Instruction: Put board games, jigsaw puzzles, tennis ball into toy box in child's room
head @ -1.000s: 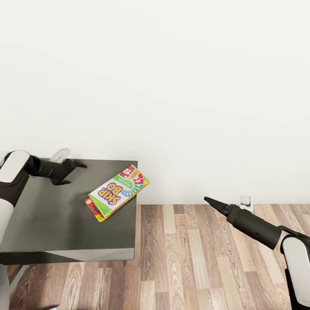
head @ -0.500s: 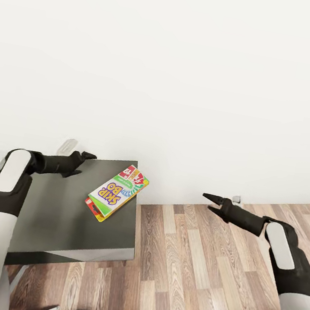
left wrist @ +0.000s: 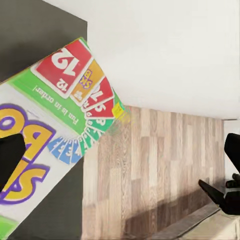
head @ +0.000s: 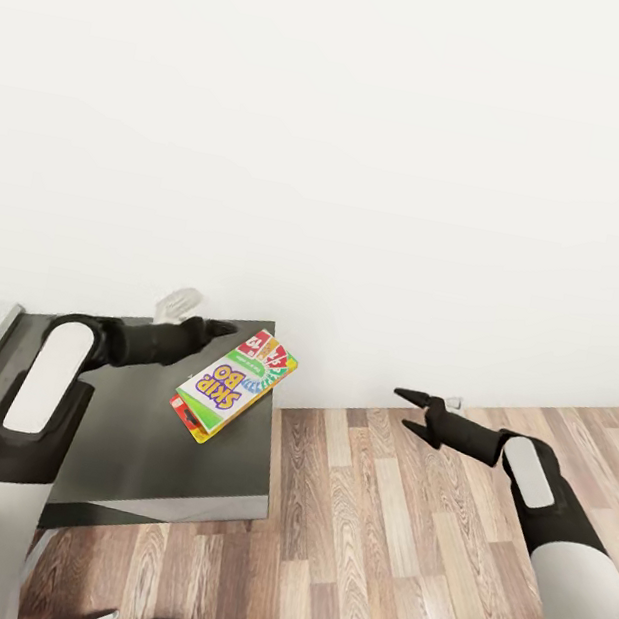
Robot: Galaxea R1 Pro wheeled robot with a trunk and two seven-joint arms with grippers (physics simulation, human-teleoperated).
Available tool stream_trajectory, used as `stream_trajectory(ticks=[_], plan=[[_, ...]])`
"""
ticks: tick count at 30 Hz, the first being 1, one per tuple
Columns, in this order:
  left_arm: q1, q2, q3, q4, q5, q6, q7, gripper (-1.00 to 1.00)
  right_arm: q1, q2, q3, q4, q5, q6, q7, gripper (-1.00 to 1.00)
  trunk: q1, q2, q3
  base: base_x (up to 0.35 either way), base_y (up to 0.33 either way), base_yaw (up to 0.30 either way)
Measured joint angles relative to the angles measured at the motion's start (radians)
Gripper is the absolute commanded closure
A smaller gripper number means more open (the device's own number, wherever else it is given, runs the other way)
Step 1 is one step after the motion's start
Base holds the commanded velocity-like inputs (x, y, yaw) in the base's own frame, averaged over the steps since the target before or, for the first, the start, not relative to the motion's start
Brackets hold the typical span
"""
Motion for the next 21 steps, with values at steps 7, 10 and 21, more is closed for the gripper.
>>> stream_trajectory(ticks=[7, 10, 21], plan=[[0.018, -0.039, -0.027, -0.032, 0.005, 0.003, 0.019, -1.0, -0.007, 0.007, 0.004, 0.025, 0.002, -0.05, 0.011, -1.0, 0.0, 0.0, 0.0, 0.0, 0.0, 0.0], [0.025, -0.053, -0.038, -0.041, 0.019, 0.005, 0.02, -1.0, -0.008, 0.009, 0.006, 0.031, 0.002, -0.062, 0.02, -1.0, 0.0, 0.0, 0.0, 0.0, 0.0, 0.0], [0.037, -0.075, -0.094, -0.052, 0.094, 0.004, 0.02, -1.0, -0.01, 0.014, 0.008, 0.039, 0.006, -0.082, 0.155, -1.0, 0.0, 0.0, 0.0, 0.0, 0.0, 0.0]])
